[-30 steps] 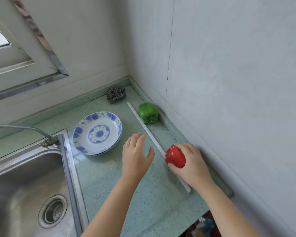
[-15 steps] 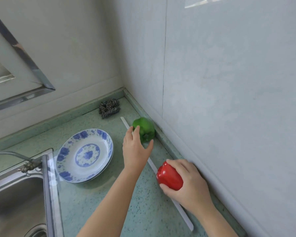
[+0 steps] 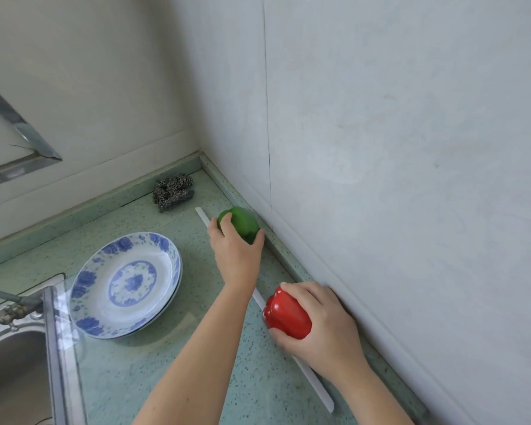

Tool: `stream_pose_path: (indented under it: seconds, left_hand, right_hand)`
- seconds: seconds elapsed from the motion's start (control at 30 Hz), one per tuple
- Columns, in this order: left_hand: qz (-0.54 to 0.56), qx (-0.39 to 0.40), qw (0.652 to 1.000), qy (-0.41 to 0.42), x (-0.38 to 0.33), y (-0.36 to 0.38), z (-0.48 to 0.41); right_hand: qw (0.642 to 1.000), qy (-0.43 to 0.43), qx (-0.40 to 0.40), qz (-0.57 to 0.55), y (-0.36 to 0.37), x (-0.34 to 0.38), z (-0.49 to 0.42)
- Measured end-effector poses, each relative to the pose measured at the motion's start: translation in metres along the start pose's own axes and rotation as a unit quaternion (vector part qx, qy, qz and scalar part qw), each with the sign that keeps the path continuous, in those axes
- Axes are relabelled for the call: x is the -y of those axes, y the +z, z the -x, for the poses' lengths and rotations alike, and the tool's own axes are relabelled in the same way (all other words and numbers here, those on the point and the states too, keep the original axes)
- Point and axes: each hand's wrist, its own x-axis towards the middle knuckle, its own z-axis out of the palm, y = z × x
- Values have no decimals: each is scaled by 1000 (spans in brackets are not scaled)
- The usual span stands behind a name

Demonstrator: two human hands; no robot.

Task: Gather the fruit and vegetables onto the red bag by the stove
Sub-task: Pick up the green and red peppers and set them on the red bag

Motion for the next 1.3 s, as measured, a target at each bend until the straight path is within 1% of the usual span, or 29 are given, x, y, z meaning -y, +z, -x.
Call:
stream_pose_path:
  seconds: [0.3,0.5,0.67,0.83,0.97,1.3]
  left_hand:
    - [46,-9,999,-1,2,-6,6]
    - [73,1,997,-5,3,-26,22]
    - [99,9,995,-8,5,-54,54]
    - [123,-3,992,-7,6,-86,82]
    - [145,-3,989,-22,9,-116,106]
    - [154,-45,987,-22,33,-190,168]
  right_hand:
    - [1000,2,-6,4,1,1,1]
    - [1000,13,8,-10,1,3,4]
    - [999,21,5,-42,-1,7,7]
    - [998,22,-1,-58,-7,17,12]
    - [998,9,-7,-69,-11,33,22]
    - [995,-34,-4,-93,-26,89,58]
